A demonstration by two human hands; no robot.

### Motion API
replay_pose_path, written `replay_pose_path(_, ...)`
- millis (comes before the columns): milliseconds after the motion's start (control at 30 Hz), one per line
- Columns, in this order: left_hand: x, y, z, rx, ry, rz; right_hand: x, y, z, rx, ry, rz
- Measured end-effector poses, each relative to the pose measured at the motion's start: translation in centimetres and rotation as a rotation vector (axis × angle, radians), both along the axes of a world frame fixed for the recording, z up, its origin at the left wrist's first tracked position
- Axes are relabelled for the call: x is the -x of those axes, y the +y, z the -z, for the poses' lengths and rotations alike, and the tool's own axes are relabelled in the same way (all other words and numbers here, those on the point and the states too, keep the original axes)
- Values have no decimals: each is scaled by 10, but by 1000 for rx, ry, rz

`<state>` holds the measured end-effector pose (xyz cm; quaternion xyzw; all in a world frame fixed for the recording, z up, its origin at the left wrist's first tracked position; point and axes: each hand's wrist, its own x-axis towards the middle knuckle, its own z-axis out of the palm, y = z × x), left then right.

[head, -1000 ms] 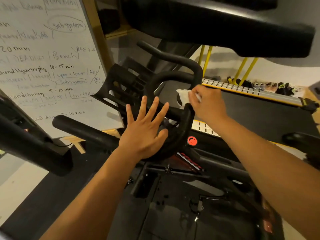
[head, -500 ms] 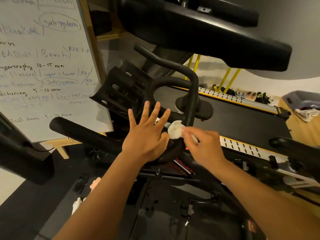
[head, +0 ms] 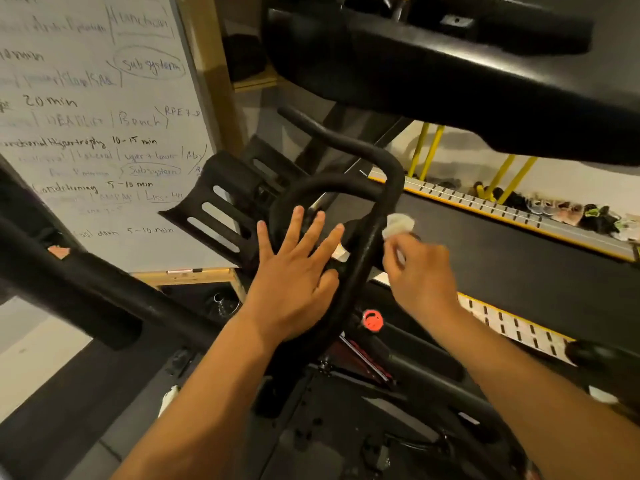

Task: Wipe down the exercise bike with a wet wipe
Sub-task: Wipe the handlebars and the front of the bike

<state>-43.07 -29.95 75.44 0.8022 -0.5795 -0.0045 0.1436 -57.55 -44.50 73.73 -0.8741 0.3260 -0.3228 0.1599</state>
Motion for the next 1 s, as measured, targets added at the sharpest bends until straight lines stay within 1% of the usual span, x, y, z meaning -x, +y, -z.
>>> replay_pose_path(33, 6, -9, -1, -5, -9, 12, 11, 8, 6, 30, 67, -99)
replay_pose_path(67, 11, -16, -2, -16, -30, 21, 18, 10, 12, 87, 177, -166)
replay_pose_path(100, 15, -22, -2, -34, -62, 20, 20, 6, 17, 169, 282, -199)
replay_pose_path(133, 18, -25, -2, -51, -95, 9, 20, -1, 22, 247, 324, -211)
replay_pose_path(167, 19, -26, -2, -55, -115, -10, 19, -8, 25, 286, 291, -240)
replay_pose_path(267, 20, -23, -2, -26, -83, -37, 22, -13, 25, 224, 60, -358)
replay_pose_path(333, 21, -22, -3, -23, -79, -51, 23, -14, 19, 225, -50, -307)
replay_pose_path(367, 22, -23, -3, -19, -78, -54, 20, -21, 14, 242, -54, -239)
replay_pose_path(433, 22, -25, -2, -10, -66, -49, 2, -43, 0, 213, 5, -66)
replay_pose_path(467, 22, -25, -2, -6, -60, -44, -8, -55, -7, 165, 47, -17)
replay_pose_path(567, 20, -24, -1, 9, -51, -30, -22, -70, -10, -4, 93, 4)
replay_pose_path(633, 19, -24, -1, 18, -36, -33, -13, -52, -9, 26, 103, 28)
replay_pose_path(667, 19, -25, -2, 19, -30, -39, -4, -36, -8, 56, 96, 4)
replay_pose_path(700, 19, -26, -1, 15, -28, -42, 6, -20, -6, 75, 133, -60)
replay_pose_path(767, 18, -25, -1, 38, -1, -30, 27, 11, -1, 69, 319, -295)
replay_pose_path(800, 17, -24, -3, 68, 63, -12, 35, 20, 0, 25, 388, -398)
replay_pose_path(833, 16, -22, -7, 103, 180, 8, 39, 26, -4, -39, 375, -438)
replay_pose_path(867, 16, -19, -13, 146, 329, 30, 38, 27, -10, -125, 256, -422)
replay_pose_path(900, 14, -16, -19, 196, 490, 51, 35, 23, -20, -192, 96, -377)
replay_pose_path(933, 15, -12, -26, 234, 625, 78, 30, 18, -29, -230, -44, -331)
replay_pose_path(967, 17, -10, -32, 263, 702, 102, 24, 13, -40, -263, -114, -296)
replay_pose_path(1000, 20, -8, -38, 291, 740, 117, 18, 11, -52, -292, -128, -280)
